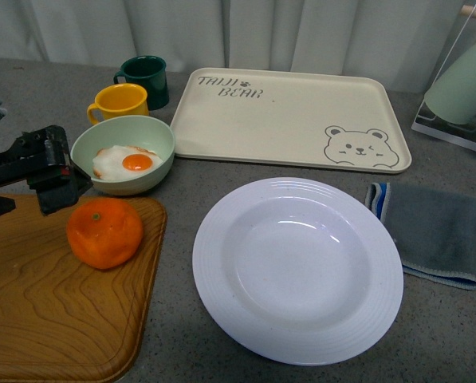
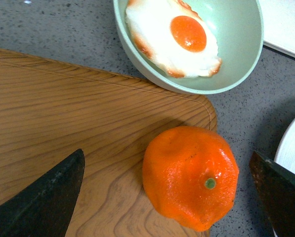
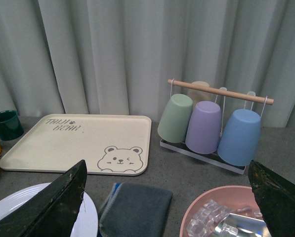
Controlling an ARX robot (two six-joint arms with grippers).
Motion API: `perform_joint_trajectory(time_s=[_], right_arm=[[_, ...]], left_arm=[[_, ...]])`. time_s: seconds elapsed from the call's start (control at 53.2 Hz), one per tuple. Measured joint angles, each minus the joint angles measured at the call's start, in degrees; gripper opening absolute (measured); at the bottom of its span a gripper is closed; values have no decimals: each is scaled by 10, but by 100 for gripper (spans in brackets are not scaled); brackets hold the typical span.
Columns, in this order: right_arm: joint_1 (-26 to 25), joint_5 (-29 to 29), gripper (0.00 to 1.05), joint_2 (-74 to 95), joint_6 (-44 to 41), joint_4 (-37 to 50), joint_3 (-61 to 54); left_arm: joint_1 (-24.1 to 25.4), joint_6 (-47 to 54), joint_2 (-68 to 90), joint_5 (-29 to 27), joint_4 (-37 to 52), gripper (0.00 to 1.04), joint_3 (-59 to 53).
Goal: Place orange and plate with both arms
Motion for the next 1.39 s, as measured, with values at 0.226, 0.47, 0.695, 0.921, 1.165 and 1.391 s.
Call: perform_joint_trajectory(time_s=[0.226, 0.47, 0.695, 0.921, 1.165, 1.391], right_arm=[[0, 0, 95, 0, 0, 0, 0], [0, 0, 95, 0, 0, 0, 0], [0, 0, 95, 0, 0, 0, 0], [0, 0, 95, 0, 0, 0, 0], [0, 0, 95, 0, 0, 0, 0], [0, 0, 95, 0, 0, 0, 0]], left_arm=[[-13, -6, 24, 50, -21, 98, 22], [-30, 16, 75, 37, -30, 98, 49], [-38, 28, 92, 31, -36, 98, 58], [-51, 29, 82, 33, -47, 60, 57], [-127, -32, 20, 45, -51, 49, 78], [-231, -40, 114, 22, -51, 48, 157]])
